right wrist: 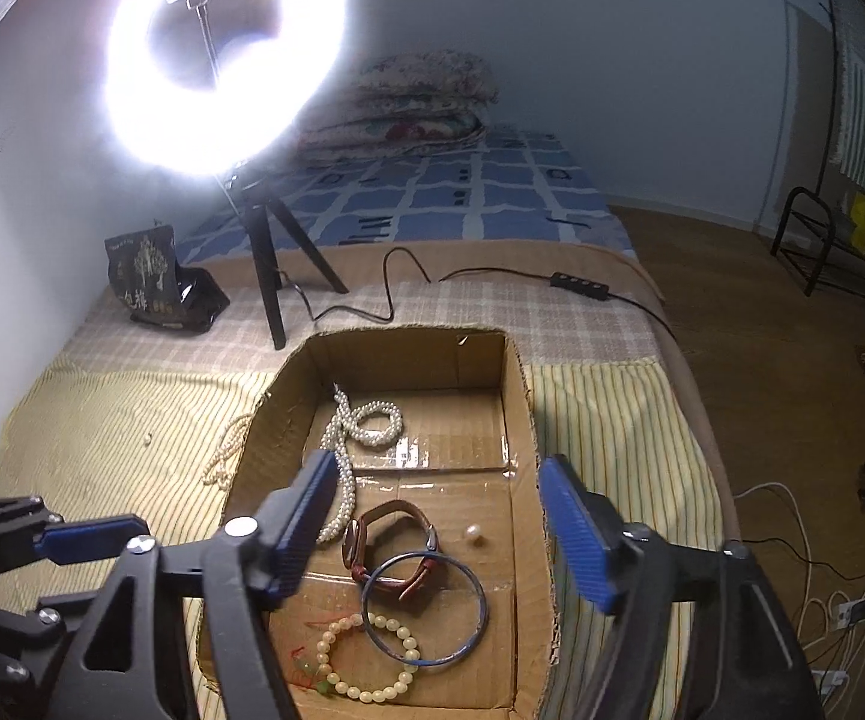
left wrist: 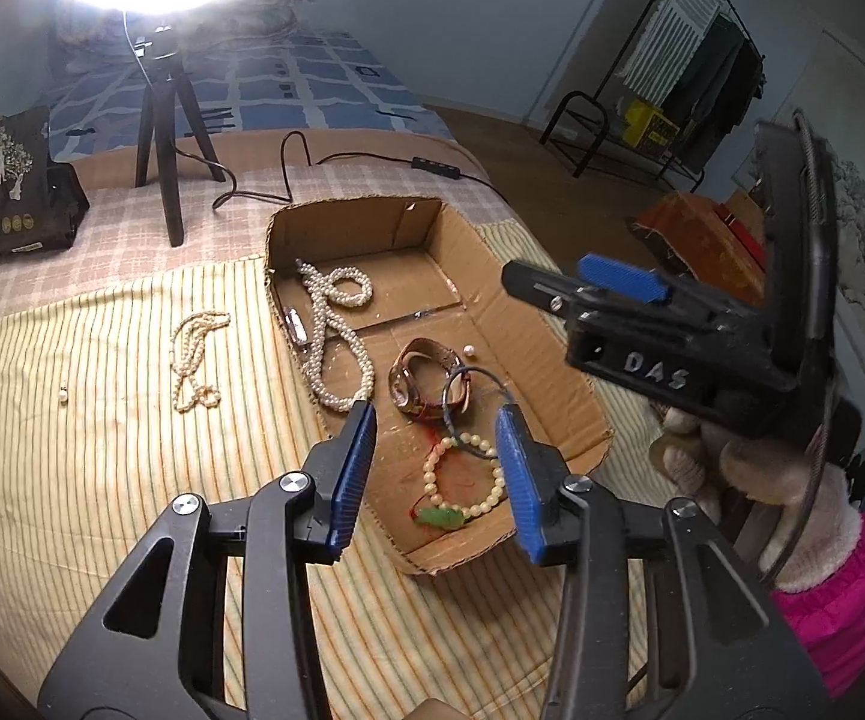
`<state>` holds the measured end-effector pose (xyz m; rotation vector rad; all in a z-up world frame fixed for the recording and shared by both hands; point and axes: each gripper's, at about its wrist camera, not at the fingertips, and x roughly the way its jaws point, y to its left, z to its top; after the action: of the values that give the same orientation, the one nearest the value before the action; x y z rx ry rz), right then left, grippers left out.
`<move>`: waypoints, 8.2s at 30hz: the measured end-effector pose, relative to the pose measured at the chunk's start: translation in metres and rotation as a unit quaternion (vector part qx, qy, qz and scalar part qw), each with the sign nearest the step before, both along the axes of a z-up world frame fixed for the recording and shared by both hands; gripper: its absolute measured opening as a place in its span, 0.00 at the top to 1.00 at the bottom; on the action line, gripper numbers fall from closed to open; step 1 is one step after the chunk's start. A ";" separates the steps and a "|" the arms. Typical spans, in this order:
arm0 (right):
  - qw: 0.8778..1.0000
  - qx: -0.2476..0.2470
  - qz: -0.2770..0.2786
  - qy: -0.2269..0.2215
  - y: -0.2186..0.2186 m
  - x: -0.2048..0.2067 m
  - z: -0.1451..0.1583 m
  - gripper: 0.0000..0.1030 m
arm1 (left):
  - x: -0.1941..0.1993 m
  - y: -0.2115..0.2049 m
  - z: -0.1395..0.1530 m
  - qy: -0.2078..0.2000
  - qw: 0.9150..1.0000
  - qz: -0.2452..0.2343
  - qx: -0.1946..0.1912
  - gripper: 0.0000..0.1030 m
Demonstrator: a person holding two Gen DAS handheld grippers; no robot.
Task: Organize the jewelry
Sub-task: 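Move both tools back over the remaining pearl earring and pearl necklace, then grasp the pearl earring with the left tool while the right tool grasps the pearl necklace, then carry the earring and necklace into the box and open both tools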
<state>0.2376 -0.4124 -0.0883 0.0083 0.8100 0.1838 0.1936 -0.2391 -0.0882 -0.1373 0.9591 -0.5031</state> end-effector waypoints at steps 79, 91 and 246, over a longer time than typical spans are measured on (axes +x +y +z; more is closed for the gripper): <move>0.995 -0.042 0.054 0.078 0.215 0.027 -0.093 0.66 | 0.067 0.213 -0.093 0.026 0.997 0.015 0.069 0.66; 0.989 -0.084 0.063 0.101 0.226 0.051 -0.106 0.66 | 0.088 0.210 -0.107 0.031 0.997 0.017 0.069 0.71; 0.999 0.031 -0.008 0.027 -0.004 0.027 0.004 0.53 | 0.003 -0.032 -0.007 -0.052 0.995 -0.051 0.066 0.72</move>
<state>0.2642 -0.4166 -0.0844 0.0792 0.8573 0.1936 0.1969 -0.2715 -0.0949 0.0577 0.8986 -0.5344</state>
